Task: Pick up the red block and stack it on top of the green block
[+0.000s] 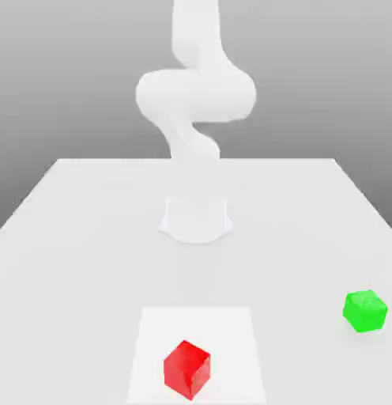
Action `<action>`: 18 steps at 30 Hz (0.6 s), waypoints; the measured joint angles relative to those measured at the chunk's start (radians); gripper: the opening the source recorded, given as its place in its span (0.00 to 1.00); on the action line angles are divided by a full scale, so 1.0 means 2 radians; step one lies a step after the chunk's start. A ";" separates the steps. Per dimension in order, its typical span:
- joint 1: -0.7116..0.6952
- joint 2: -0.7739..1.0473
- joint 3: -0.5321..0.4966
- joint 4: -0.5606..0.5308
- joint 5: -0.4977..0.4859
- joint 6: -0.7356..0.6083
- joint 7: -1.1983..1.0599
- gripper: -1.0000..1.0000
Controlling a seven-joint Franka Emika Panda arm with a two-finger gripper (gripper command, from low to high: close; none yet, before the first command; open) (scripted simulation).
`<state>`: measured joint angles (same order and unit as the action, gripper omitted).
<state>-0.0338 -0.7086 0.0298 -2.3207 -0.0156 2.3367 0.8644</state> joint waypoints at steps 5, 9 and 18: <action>-0.032 0.094 0.028 -0.021 -0.017 0.038 0.067 0.50; -0.053 0.167 0.045 -0.038 -0.032 0.067 0.119 0.50; -0.075 0.330 0.057 -0.074 -0.052 0.132 0.230 0.50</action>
<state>-0.1835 -0.0489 0.1440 -2.4696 -0.1202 2.6013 1.3236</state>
